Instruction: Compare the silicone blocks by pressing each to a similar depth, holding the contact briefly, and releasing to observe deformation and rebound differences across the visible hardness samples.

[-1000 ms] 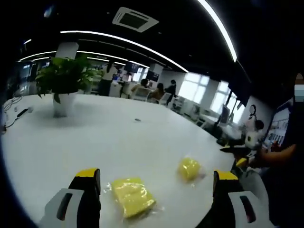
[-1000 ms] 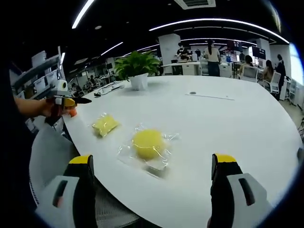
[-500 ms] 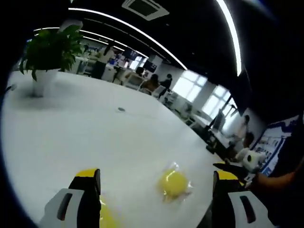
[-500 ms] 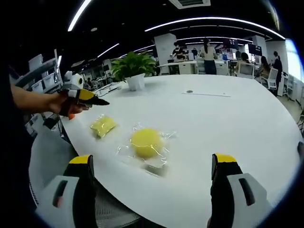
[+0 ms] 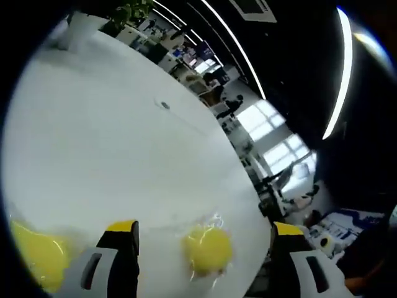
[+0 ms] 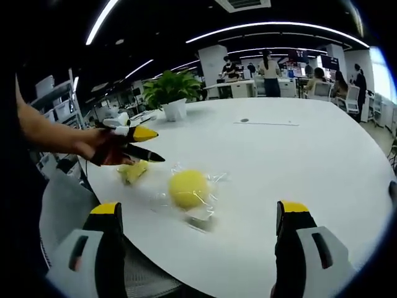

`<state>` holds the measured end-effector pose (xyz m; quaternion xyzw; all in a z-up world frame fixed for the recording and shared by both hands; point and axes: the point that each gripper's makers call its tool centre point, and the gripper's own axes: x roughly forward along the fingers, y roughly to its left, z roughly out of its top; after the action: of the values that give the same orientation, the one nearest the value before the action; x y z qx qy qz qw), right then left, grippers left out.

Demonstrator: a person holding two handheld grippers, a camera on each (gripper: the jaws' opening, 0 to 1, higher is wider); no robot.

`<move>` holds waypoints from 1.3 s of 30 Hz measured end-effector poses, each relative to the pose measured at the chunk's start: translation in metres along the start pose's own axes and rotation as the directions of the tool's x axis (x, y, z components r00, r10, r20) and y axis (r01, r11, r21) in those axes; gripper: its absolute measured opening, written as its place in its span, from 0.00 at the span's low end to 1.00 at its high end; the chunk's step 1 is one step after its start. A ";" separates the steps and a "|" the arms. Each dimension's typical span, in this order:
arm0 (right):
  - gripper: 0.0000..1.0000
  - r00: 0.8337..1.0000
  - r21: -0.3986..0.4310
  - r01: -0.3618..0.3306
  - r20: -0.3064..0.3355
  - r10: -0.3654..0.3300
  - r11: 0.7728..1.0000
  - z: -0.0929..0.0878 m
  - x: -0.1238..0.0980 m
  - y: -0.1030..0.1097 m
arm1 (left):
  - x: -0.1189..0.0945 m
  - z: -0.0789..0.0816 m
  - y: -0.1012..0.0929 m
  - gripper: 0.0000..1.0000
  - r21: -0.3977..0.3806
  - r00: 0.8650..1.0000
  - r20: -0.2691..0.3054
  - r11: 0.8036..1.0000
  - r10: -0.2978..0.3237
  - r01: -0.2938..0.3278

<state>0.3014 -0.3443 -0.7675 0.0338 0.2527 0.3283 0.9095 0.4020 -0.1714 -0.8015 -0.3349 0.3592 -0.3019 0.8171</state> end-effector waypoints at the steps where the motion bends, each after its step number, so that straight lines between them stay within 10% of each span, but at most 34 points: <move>1: 0.96 1.000 0.003 0.000 0.000 0.000 1.000 0.000 0.000 0.001 | 0.003 -0.003 0.002 0.86 -0.009 1.000 -0.011 1.000 0.004 -0.004; 7: 0.96 1.000 0.009 -0.004 -0.001 0.004 1.000 -0.003 -0.001 0.003 | 0.015 -0.017 0.012 0.73 -0.101 0.998 -0.046 0.994 0.040 -0.044; 17: 0.96 1.000 -0.005 -0.006 -0.024 0.006 1.000 -0.004 -0.006 0.009 | 0.034 -0.034 0.025 0.17 -0.201 0.991 -0.112 0.975 0.073 -0.095; 29: 0.96 1.000 0.003 -0.002 -0.031 0.002 1.000 -0.005 -0.003 0.012 | 0.035 -0.035 0.029 0.00 -0.120 0.988 -0.142 0.989 0.067 -0.084; 39: 0.96 1.000 0.003 -0.003 -0.026 0.003 1.000 -0.002 0.000 0.014 | 0.036 -0.036 0.032 0.07 -0.169 0.988 -0.144 0.982 0.054 -0.079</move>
<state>0.2921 -0.3331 -0.7663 0.0311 0.2647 0.3296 0.9057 0.4021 -0.1905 -0.8584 -0.3712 0.4512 -0.2642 0.7674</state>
